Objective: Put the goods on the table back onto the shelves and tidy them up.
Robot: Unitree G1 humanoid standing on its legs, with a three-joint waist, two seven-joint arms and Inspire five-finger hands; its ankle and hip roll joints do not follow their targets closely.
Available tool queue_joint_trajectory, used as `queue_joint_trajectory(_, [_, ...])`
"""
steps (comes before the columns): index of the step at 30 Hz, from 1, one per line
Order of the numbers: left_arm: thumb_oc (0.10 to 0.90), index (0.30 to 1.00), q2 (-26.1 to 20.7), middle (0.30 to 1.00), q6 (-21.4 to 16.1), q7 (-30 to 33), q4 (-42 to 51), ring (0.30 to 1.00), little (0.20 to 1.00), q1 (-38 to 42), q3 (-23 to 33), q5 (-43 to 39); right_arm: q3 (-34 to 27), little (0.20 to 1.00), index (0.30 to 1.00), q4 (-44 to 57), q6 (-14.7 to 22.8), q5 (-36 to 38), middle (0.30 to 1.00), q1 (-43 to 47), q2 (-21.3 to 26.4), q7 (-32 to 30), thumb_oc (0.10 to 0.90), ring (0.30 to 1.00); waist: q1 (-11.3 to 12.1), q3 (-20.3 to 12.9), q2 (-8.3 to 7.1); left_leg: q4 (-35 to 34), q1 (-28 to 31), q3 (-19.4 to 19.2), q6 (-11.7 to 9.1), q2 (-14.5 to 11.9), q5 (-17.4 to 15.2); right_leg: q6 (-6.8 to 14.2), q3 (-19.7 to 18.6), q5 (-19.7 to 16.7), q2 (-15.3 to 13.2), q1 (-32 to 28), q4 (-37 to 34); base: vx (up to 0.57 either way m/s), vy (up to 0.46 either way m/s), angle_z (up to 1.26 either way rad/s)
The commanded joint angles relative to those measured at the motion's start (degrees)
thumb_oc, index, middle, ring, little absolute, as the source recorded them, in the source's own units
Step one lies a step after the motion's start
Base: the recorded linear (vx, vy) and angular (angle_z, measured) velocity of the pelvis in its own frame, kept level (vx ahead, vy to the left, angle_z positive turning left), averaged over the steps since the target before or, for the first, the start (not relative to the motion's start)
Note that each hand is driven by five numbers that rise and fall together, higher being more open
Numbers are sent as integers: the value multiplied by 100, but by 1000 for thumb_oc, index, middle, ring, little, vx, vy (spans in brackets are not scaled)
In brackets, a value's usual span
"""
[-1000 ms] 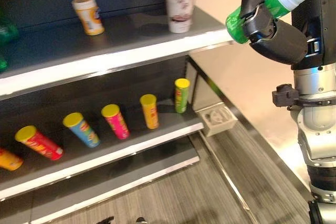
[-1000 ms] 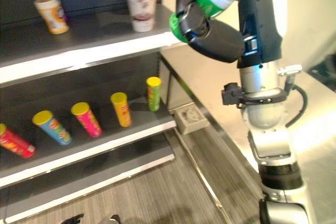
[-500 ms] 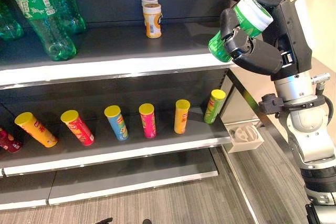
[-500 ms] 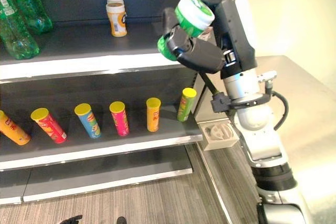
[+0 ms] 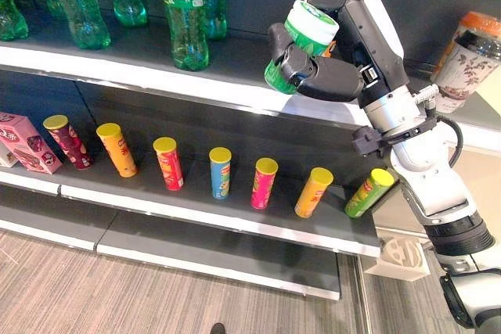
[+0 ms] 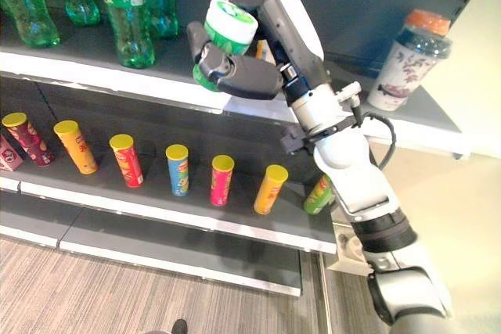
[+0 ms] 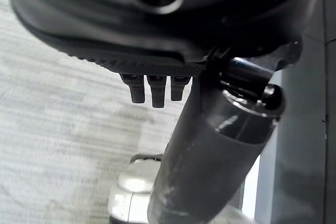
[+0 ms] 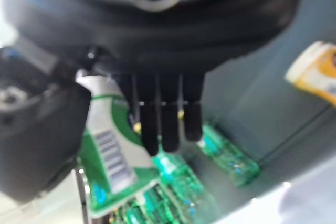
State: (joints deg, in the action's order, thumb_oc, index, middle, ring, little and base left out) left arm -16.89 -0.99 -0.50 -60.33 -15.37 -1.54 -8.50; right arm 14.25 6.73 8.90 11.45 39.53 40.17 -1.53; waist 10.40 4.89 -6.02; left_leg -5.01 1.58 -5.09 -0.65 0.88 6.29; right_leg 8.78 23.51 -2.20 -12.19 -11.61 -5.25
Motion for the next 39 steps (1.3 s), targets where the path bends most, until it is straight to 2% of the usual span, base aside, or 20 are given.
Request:
queue_joint_trajectory(1, [800,900,-174,900,-224,27,-131,900,900,524,-168,-15,-221,300,300,-87,268,-58,300,863,267,-310,400,300,102,-313,262,1,400,65,-340,-494,-489,36,440,-281,-127,195,126,6,-21,18])
queue_joint_trajectory(3, [800,900,-182,900,-219,27,-137,900,900,519,-181,10,-180,300,300,-215,222,-166,300,902,301,-342,400,300,111,-317,266,1,386,76,-342,-494,-481,43,485,-296,-138,188,124,6,-6,16])
queue_joint_trajectory(9, [800,900,-225,900,-245,28,-86,900,900,507,-231,56,-32,300,300,-962,-53,-1379,300,1158,662,-740,400,300,157,-292,224,1,366,110,-328,-470,-494,59,565,-330,-182,166,139,-1,2,1])
queue_joint_trajectory(11, [800,900,-238,900,-242,20,-96,900,900,520,-252,66,-59,300,300,-1092,-93,-1460,300,1154,655,-791,400,300,169,-277,212,1,358,140,-319,-456,-497,62,588,-329,-187,154,158,1,7,2])
queue_joint_trajectory(19, [800,900,-272,900,-240,24,-128,900,900,507,-282,100,37,300,300,-1586,-171,-1643,300,1273,611,-924,400,300,219,-246,163,1,368,145,-297,-440,-517,51,590,-332,-191,150,156,0,5,5])
queue_joint_trajectory(28, [800,900,-267,900,-247,48,-216,900,900,532,-316,78,116,300,300,-2149,-249,-1623,300,1475,662,-1031,400,300,168,-219,139,1,401,117,-308,-448,-532,45,555,-343,-178,129,118,0,0,0])
queue_joint_trajectory(39, [800,900,-247,900,-242,62,-243,900,900,553,-313,54,78,300,300,-2087,-208,-1422,300,1335,634,-929,400,300,92,-234,146,1,446,38,-313,-461,-555,38,482,-330,-168,133,125,0,0,0])
